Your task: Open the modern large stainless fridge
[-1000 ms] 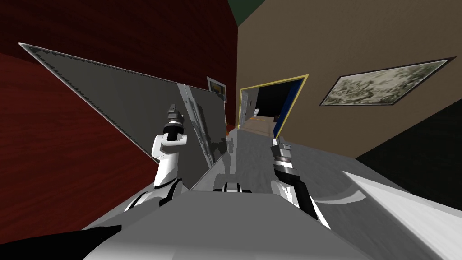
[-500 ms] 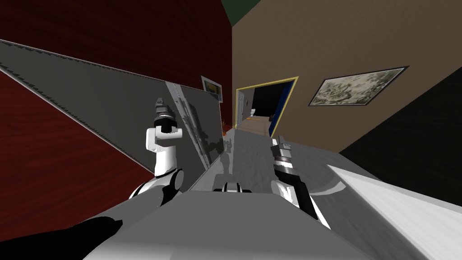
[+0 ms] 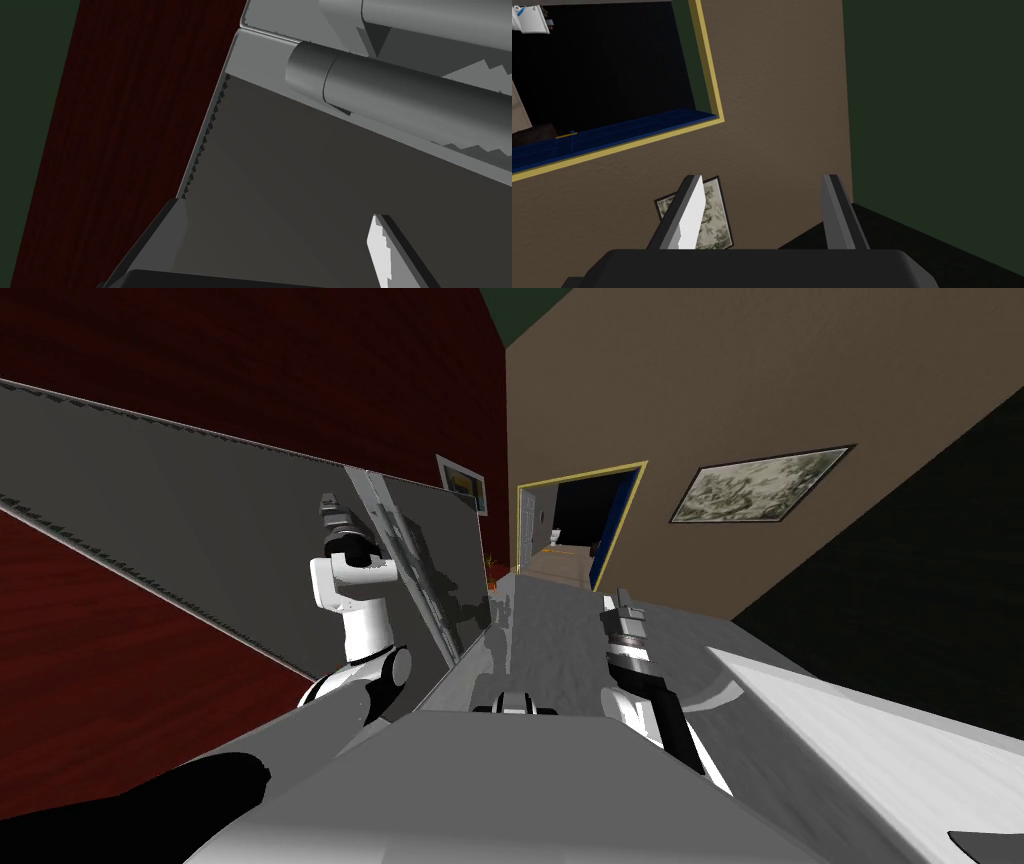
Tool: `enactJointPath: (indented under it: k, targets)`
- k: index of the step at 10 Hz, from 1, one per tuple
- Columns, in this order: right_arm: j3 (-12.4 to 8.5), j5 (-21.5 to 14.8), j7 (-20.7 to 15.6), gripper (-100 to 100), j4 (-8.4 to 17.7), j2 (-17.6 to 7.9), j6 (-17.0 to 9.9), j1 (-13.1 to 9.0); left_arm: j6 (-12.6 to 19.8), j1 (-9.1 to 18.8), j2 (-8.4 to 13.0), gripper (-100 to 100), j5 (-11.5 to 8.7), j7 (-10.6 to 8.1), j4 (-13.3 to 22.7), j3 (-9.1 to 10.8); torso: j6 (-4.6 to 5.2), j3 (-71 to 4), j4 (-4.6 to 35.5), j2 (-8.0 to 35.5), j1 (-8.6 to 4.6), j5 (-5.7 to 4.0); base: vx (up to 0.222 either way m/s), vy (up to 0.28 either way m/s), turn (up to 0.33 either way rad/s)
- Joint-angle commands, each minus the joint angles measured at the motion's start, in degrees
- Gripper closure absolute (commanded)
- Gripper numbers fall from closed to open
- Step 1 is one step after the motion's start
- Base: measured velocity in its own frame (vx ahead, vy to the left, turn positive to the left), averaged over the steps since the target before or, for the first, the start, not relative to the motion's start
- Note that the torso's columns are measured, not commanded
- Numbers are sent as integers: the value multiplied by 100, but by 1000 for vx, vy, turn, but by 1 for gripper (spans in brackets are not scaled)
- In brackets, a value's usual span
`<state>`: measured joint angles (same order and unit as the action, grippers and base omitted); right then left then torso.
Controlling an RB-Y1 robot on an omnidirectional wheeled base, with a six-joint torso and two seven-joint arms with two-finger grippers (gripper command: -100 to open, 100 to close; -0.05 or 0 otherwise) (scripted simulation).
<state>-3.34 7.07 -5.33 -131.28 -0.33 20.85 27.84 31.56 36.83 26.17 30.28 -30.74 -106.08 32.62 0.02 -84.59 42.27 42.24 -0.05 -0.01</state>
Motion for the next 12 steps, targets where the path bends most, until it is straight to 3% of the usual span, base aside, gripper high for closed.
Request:
enactJointPath:
  k: [1,2,3,4,5,6,7,8,9,10,12]
  targets:
    - [0,0,0,0,0,0,0,0,408,442,207,-100,159,-127,239,223,-4,1,2,3,4,0,37,-72,-117]
    - [0,0,0,0,0,0,0,0,488,569,207,-100,159,-127,239,223,-1,1,1,2,0,0,24,-55,-51]
    - [0,0,0,0,0,0,0,0,679,711,311,-100,280,-208,394,372,-3,4,2,7,8,1,24,-57,-108]
    - [0,0,0,0,0,0,0,0,755,814,311,-100,280,-208,394,372,-2,5,3,8,8,2,27,-50,-55]
    - [-1,0,0,0,0,0,0,0,995,992,413,-100,394,-283,549,517,-3,3,2,5,9,2,42,-65,-108]
    - [0,0,0,0,0,0,0,0,1012,1137,413,-100,394,-283,549,517,0,0,0,-1,2,0,40,-44,-53]
    - [-1,0,0,0,0,0,0,1,1258,1346,515,-100,500,-352,703,658,-3,0,1,1,8,1,52,-55,-90]
    - [0,0,0,0,0,0,0,1,1258,1401,515,-100,500,-352,703,658,-1,0,0,-1,5,2,41,-48,-49]
    - [-1,0,0,0,0,0,0,1,1452,1632,615,-100,598,-417,857,792,-1,2,2,5,6,0,41,-50,-85]
    - [0,0,0,0,0,0,0,0,1492,1650,615,-100,598,-417,857,792,8,-6,1,-3,4,-5,29,-41,-50]
    - [0,0,0,0,0,0,0,0,1870,2021,806,-100,771,-529,1154,1042,12,-16,-3,-16,-1,-9,50,-57,-105]
